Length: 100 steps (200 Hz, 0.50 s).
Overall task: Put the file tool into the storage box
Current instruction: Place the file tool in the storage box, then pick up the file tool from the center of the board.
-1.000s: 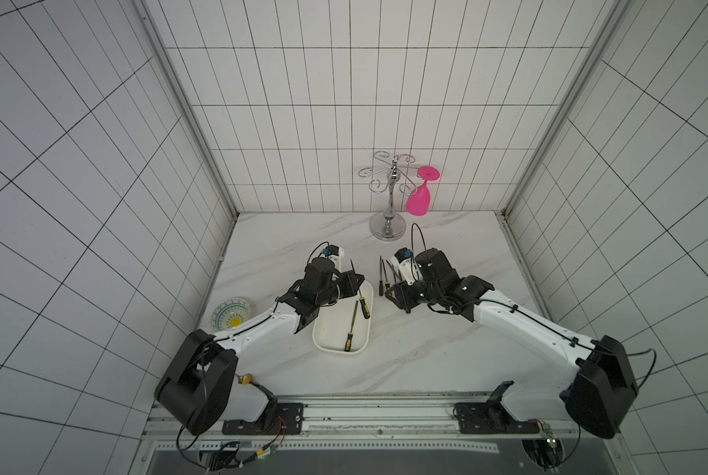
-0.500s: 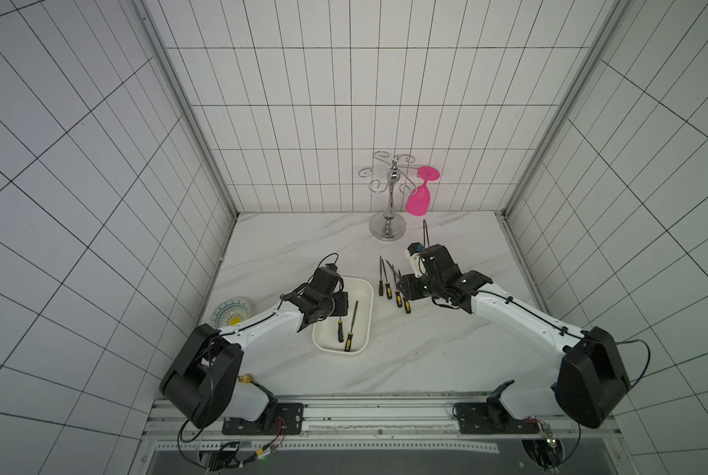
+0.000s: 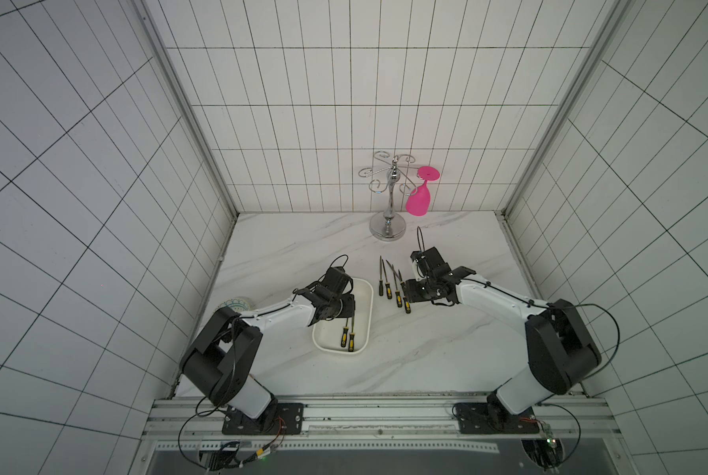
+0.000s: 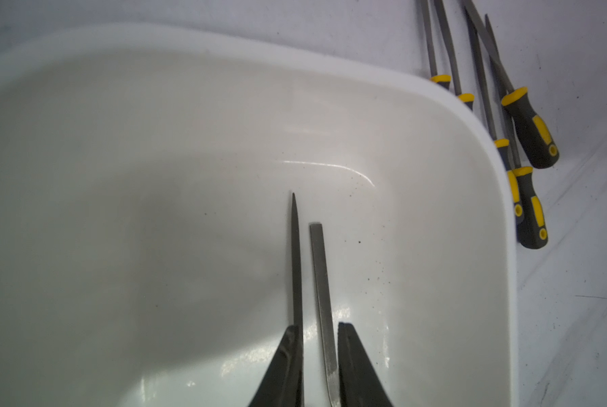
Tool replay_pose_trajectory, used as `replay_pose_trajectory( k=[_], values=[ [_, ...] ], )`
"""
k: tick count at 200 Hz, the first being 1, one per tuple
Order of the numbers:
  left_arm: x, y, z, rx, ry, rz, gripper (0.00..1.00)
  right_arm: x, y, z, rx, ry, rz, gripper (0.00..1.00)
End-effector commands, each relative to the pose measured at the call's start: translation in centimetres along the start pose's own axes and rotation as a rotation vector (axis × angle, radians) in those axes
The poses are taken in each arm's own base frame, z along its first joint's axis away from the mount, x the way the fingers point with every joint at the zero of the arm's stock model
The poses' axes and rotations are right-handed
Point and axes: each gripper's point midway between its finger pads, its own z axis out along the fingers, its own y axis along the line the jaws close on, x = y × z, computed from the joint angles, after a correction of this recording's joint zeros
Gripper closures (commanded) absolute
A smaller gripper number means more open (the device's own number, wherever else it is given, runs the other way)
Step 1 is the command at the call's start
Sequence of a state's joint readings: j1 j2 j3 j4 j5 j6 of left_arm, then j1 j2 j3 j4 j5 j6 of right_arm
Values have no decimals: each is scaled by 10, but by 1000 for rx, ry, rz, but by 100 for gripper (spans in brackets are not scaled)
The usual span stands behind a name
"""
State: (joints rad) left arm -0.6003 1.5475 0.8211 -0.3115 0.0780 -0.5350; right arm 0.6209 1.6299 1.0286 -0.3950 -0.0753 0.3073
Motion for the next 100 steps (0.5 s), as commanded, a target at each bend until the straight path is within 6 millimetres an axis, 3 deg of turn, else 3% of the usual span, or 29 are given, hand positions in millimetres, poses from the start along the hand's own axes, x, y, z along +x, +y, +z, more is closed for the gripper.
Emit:
replay_pose_trajectory(
  k=[1, 100],
  values=[
    [-15, -8, -2, 13, -39, -2, 75, -17, -6, 7, 37, -9, -23, 54],
    [-18, -12, -8, 37, -56, -12, 74, -25, -13, 49, 71, 11, -59, 58]
  ],
)
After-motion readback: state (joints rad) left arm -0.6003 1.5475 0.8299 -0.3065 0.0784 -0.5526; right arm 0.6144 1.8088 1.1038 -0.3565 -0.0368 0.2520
